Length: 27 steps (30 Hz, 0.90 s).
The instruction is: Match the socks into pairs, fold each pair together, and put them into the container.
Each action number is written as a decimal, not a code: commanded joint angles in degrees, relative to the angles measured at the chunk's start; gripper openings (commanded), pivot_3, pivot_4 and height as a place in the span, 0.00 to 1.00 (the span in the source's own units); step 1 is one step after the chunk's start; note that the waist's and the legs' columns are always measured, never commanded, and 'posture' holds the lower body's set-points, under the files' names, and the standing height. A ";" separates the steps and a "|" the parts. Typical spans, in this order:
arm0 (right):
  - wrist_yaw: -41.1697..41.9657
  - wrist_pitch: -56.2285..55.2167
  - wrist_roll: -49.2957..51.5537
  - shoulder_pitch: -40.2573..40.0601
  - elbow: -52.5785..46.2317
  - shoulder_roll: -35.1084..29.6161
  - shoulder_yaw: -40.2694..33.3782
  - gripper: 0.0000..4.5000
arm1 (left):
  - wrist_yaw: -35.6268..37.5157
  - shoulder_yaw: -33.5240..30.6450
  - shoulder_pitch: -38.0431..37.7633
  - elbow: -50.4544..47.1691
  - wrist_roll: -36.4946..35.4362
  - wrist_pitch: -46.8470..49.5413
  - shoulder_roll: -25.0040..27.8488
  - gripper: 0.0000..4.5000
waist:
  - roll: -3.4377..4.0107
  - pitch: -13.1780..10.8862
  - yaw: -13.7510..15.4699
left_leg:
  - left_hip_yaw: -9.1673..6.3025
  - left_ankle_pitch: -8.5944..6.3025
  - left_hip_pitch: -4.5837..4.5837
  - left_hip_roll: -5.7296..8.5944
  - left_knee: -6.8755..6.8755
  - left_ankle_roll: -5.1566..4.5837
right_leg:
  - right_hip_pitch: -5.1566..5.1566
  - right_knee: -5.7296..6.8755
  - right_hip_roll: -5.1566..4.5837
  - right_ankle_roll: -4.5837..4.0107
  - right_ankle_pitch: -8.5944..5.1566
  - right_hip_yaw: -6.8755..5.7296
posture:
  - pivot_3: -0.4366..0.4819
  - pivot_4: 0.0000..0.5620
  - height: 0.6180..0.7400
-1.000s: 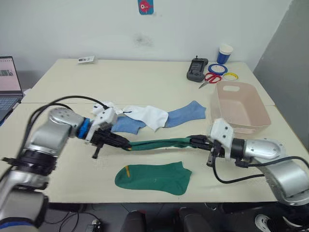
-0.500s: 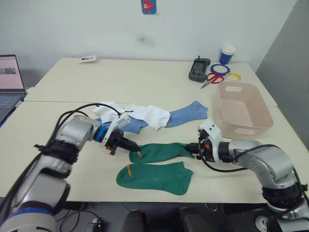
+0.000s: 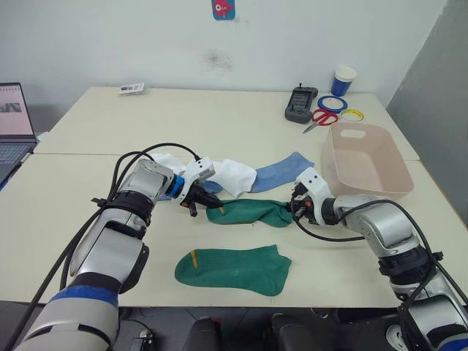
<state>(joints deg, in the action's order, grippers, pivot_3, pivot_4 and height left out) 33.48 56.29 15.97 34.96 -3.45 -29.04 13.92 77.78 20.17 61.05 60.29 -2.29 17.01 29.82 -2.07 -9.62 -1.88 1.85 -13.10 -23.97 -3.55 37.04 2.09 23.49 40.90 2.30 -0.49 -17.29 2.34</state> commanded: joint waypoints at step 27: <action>-9.26 -1.64 -0.18 -14.76 -32.06 2.76 -5.85 1.00 | -16.19 -21.33 -23.74 -36.75 -12.13 28.22 4.38 0.98 | 0.00 0.01 0.19 | -0.21 0.01 0.08 -0.10 -0.02 0.03 | -0.08 0.09 -0.37 0.00 -0.01 -0.03 | 0.48 0.27 0.93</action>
<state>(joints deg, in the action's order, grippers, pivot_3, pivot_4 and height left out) 25.13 55.62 16.41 20.34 -32.98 -26.18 8.48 64.66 -0.13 37.67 24.72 -13.90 43.88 34.82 -2.07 -9.60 -1.69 1.64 -13.09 -23.90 -3.63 37.02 2.12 23.41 40.98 1.93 -0.49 -17.31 2.30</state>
